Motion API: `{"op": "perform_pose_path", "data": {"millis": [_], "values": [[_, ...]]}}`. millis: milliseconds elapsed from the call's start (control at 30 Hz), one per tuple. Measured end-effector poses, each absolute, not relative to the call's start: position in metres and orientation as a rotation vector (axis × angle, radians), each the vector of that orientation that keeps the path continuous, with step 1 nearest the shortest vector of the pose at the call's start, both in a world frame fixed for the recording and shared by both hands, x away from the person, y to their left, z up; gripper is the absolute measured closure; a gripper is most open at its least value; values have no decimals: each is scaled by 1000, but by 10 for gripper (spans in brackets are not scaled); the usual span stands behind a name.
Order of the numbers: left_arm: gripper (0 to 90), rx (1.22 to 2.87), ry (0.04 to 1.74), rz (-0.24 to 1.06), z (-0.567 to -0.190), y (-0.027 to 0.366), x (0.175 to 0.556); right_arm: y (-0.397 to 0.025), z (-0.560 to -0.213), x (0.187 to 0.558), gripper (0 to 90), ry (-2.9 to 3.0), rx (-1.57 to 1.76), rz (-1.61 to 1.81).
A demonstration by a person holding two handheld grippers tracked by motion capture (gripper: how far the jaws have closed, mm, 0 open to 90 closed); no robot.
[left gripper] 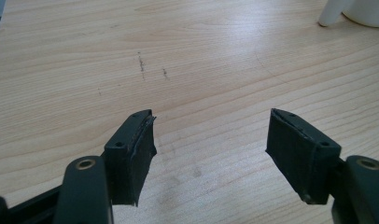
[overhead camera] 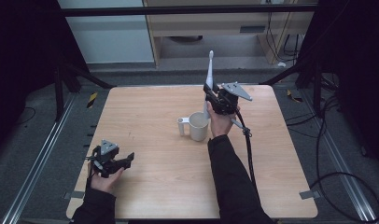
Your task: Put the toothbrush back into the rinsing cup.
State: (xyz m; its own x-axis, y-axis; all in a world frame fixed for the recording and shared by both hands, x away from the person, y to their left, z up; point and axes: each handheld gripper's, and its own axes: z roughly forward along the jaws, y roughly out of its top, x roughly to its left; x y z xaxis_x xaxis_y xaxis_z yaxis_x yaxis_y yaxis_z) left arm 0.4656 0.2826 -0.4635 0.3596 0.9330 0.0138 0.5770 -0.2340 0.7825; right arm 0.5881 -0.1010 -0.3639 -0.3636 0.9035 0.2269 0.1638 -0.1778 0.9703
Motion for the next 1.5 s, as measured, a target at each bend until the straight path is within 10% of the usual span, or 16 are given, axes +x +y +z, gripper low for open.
{"op": "perform_pose_path", "data": {"millis": [1500], "values": [[312,1925,1306,647,-463,282,466,-70,-416,597,667,1794,1319,1358]]}}
